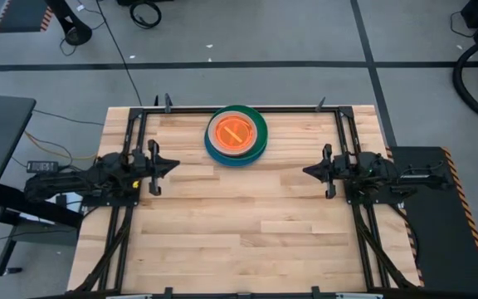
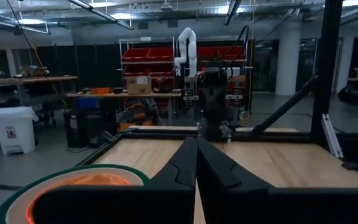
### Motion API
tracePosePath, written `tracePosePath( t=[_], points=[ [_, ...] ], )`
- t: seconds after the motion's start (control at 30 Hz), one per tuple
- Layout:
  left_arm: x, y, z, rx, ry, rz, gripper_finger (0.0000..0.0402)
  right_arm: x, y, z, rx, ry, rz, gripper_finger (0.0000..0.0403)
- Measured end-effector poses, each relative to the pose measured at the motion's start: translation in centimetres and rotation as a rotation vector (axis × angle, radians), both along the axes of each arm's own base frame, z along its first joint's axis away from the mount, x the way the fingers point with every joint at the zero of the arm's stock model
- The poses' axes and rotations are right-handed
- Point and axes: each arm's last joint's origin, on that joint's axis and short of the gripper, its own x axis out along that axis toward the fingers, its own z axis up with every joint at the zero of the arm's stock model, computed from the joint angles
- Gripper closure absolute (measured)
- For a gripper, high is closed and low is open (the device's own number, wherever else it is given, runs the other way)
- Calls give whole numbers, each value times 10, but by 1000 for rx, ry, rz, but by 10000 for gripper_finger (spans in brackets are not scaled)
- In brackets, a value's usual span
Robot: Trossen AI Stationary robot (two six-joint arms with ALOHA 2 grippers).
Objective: Stack plastic plates
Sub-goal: Return to Home Position
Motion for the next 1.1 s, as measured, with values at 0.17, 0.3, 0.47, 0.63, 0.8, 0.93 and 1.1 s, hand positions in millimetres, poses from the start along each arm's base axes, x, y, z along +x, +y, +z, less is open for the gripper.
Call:
tracePosePath(
  t=[0.17, 0.3, 0.47, 0.63, 0.8, 0.93, 1.1],
  points=[
    [0, 0, 0, 52, 11, 11, 391, 0, 0, 0, -1, 0, 0, 388],
    [0, -1, -1, 1, 14, -19, 390, 0, 0, 0, -1, 0, 1, 388],
    [1, -1, -3, 6, 27, -18, 390, 0, 0, 0, -1, 0, 1, 388],
    [1, -1, -5, 2, 55, -19, 390, 0, 0, 0, -1, 0, 2, 388],
    [1, 0, -9, -16, 90, -21, 390, 0, 0, 0, -1, 0, 2, 388],
    [1, 0, -10, -12, 99, -20, 390, 0, 0, 0, -1, 0, 2, 388],
    [1, 0, -10, -12, 98, -20, 390, 0, 0, 0, -1, 0, 2, 388]
  ],
)
